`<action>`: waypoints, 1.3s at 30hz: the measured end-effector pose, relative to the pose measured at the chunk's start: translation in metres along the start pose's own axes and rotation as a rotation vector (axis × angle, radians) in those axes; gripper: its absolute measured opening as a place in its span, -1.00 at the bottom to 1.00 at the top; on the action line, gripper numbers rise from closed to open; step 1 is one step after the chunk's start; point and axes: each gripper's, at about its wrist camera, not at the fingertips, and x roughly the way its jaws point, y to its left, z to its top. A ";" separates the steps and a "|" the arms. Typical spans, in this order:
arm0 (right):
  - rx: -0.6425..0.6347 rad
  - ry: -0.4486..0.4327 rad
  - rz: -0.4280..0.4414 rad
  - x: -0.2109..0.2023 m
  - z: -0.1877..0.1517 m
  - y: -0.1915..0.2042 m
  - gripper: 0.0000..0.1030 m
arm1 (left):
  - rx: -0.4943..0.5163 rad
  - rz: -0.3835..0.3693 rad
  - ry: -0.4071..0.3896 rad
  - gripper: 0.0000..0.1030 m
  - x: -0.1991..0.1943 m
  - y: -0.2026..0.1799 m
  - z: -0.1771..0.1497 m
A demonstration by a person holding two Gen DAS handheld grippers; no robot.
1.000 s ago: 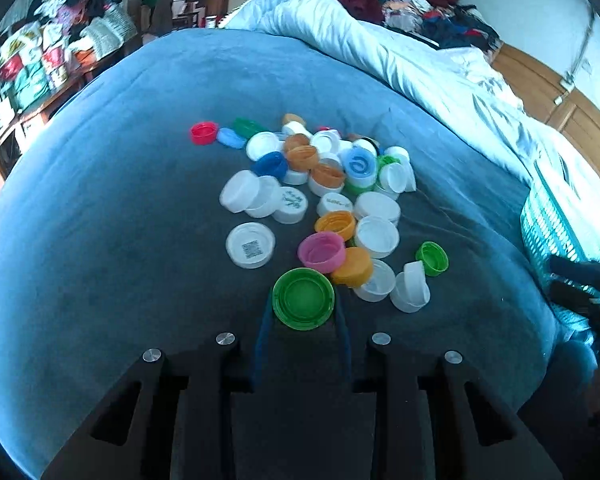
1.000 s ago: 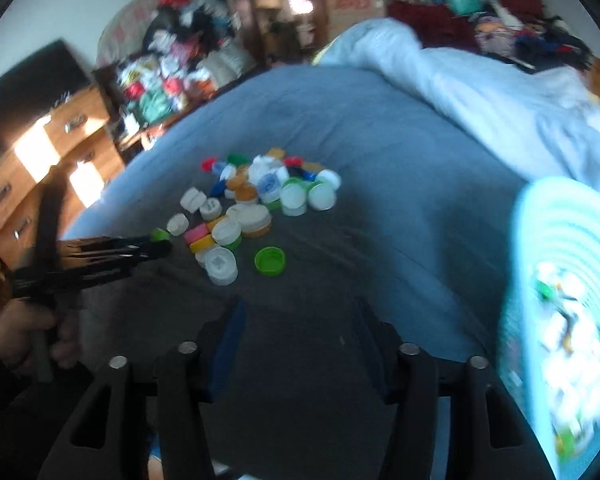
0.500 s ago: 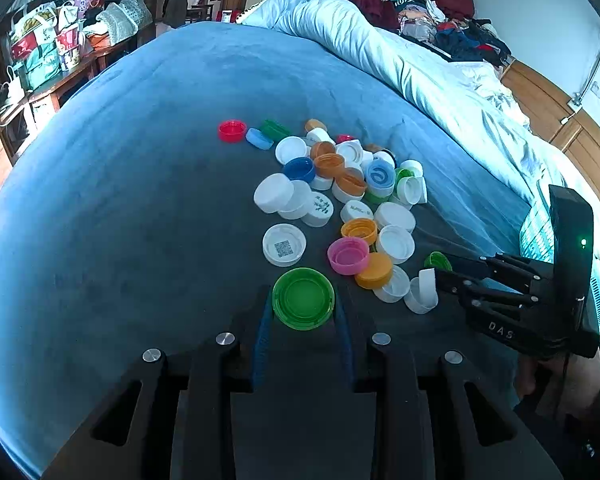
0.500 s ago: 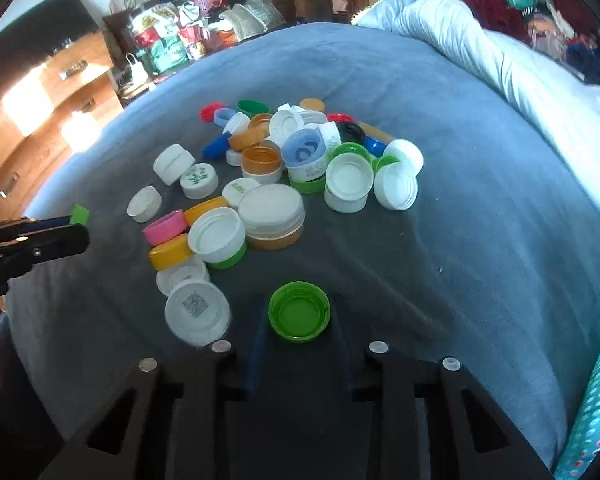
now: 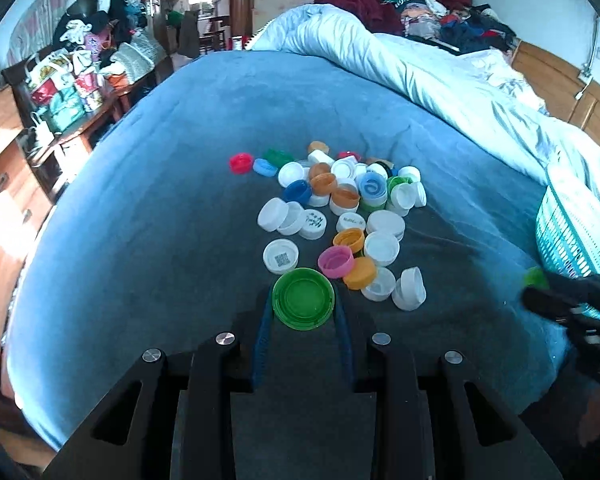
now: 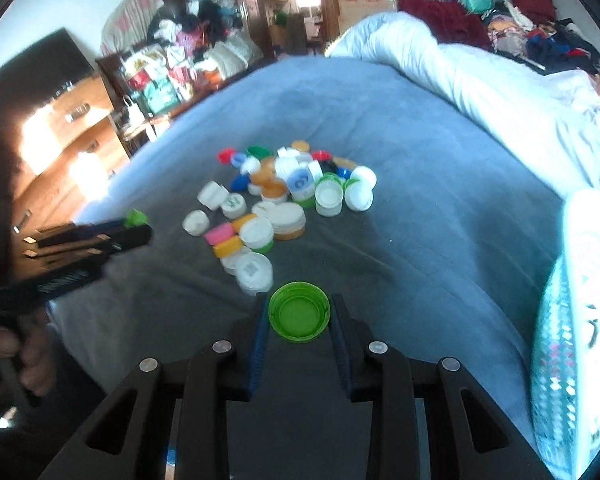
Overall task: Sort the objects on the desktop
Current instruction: 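Grasp the green cap with the left gripper and lift it, then carry the green cap over the blue basket and open the left gripper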
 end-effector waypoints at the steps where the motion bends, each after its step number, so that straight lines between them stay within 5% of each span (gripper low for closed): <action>1: 0.002 -0.016 0.003 -0.009 0.000 0.003 -0.38 | 0.005 0.005 -0.006 -0.51 -0.003 -0.003 -0.002; 14: -0.071 -0.062 0.036 -0.058 -0.012 0.039 -0.37 | 0.052 0.064 -0.088 -0.51 -0.029 -0.034 -0.012; 39: 0.029 -0.125 0.000 -0.080 -0.019 -0.003 -0.37 | 0.140 0.070 -0.111 -0.51 -0.041 -0.067 -0.004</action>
